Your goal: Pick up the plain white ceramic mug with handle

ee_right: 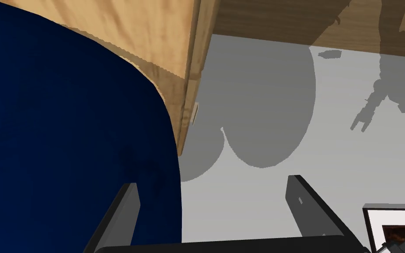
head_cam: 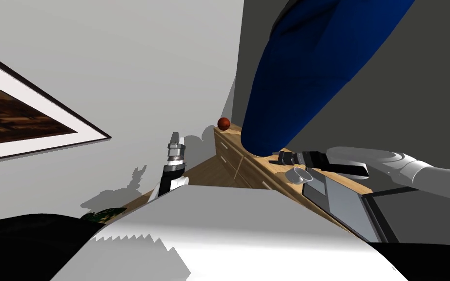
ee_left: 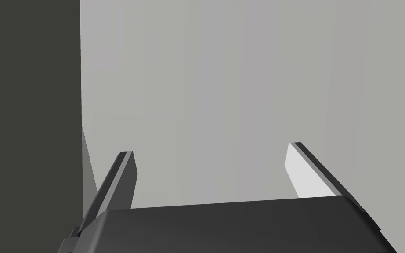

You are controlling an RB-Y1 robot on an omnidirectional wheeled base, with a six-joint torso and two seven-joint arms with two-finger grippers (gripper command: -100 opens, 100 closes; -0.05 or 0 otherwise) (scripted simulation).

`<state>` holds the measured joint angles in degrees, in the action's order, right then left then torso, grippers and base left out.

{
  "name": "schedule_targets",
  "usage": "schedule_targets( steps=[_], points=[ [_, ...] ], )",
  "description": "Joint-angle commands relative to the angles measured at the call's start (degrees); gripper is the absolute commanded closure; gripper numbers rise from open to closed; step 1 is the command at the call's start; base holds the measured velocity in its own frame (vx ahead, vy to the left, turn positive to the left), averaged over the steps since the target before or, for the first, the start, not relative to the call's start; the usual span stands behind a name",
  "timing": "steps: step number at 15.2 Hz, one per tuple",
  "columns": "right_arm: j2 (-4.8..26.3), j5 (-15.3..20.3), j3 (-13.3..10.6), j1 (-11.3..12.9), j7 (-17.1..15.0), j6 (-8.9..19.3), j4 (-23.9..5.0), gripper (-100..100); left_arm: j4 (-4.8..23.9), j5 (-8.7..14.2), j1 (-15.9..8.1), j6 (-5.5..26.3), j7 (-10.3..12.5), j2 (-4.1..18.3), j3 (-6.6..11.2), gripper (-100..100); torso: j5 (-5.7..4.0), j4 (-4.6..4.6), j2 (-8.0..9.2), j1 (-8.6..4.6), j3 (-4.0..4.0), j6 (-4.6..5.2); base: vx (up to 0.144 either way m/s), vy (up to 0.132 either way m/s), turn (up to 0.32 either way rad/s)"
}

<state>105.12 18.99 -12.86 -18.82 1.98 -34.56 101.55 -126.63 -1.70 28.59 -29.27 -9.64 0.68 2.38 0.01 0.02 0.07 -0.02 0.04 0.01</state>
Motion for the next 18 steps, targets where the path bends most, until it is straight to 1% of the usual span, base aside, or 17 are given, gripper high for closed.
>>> schedule_targets(
  steps=[1,2,4,5,6,7,10,11,12,13,14,15,16,17,18],
  points=[
    [2.9,2.0,-1.6,-0.3,-0.1,-0.6,-2.3,-100,0.0,0.0,0.0,0.0,0.0,0.0,0.00,0,0.00,0.00,0.00,0.00,0.00,0.00,0.009,-0.054,0.164],
    [2.9,2.0,-1.6,-0.3,-0.1,-0.6,-2.3,-100,0.0,0.0,0.0,0.0,0.0,0.0,0.00,0,-0.03,-0.01,0.00,-0.09,0.00,-0.01,0.003,-0.065,0.135],
    [4.9,2.0,-1.6,-0.3,-0.1,-0.6,-2.3,-100,0.0,0.0,0.0,0.0,0.0,0.0,0.00,0,-0.04,0.01,0.03,-0.12,0.02,0.03,-0.001,-0.040,0.008],
    [5.0,2.0,-1.6,-0.3,-0.1,-0.6,-2.3,-100,0.0,0.0,0.0,0.0,0.0,0.0,0.00,0,-0.03,0.02,0.05,-0.07,0.03,0.04,-0.001,-0.013,-0.021],
    [6.6,3.0,-2.5,-1.1,0.0,-0.9,-3.7,-100,0.0,0.0,0.0,0.0,0.0,0.0,0.00,0,-0.02,0.02,0.06,0.00,0.04,0.03,-0.004,-0.030,0.069],
    [7.7,3.0,-2.5,-1.1,0.0,-0.9,-3.7,-100,0.0,0.0,0.0,0.0,0.0,0.0,0.00,0,-0.01,0.01,0.07,-0.02,0.04,0.01,-0.001,-0.043,0.117],
    [8.1,3.0,-2.5,-1.1,0.0,-0.9,-3.7,-100,0.0,0.0,0.0,0.0,0.0,0.0,0.00,0,-0.02,0.02,0.06,-0.02,0.04,0.03,0.001,-0.023,0.014],
    [10.3,4.1,-3.5,-2.0,0.2,-1.3,-5.0,-100,0.0,0.0,0.0,0.0,0.0,0.0,0.00,0,-0.01,0.02,0.07,0.02,0.04,0.04,0.001,-0.026,0.069],
    [9.9,4.4,-3.5,-2.0,0.2,-1.3,-5.0,-100,0.0,0.0,0.0,0.0,0.0,0.0,0.00,0,-0.02,0.01,0.06,-0.01,0.04,0.01,-0.003,-0.043,0.101],
    [10.3,5.5,-3.3,-2.0,-0.4,-1.3,-5.0,-100,0.0,0.0,0.0,0.0,0.0,0.0,0.00,0,-0.02,0.01,0.06,-0.05,0.04,0.01,-0.005,-0.043,0.045],
    [11.0,4.3,-3.5,-2.0,0.2,-1.3,-5.0,-100,0.0,0.0,0.0,0.0,0.0,0.0,0.00,0,-0.02,0.02,0.07,-0.06,0.04,0.03,-0.002,-0.033,0.002],
    [11.0,4.1,-3.5,-2.0,0.2,-1.3,-5.0,-100,0.0,0.0,0.0,0.0,0.0,0.0,0.00,0,-0.03,0.02,0.07,-0.05,0.04,0.03,-0.001,-0.017,-0.009],
    [13.2,5.1,-4.4,-3.1,0.4,-1.5,-6.3,-100,0.0,0.0,0.0,0.0,0.0,0.0,0.00,0,-0.02,0.02,0.07,0.00,0.04,0.03,0.002,-0.033,0.080],
    [13.7,5.1,-4.4,-3.1,0.4,-1.5,-6.3,-100,0.0,0.0,0.0,0.0,0.0,0.0,0.00,0,0.00,0.02,0.06,-0.02,0.04,0.02,-0.003,-0.054,0.098],
    [15.6,6.1,-5.5,-4.2,0.6,-1.8,-7.4,-100,0.0,0.0,0.0,0.0,0.0,0.0,0.00,0,-0.03,0.01,0.07,-0.08,0.04,0.01,-0.015,-0.076,0.126]
  ],
)
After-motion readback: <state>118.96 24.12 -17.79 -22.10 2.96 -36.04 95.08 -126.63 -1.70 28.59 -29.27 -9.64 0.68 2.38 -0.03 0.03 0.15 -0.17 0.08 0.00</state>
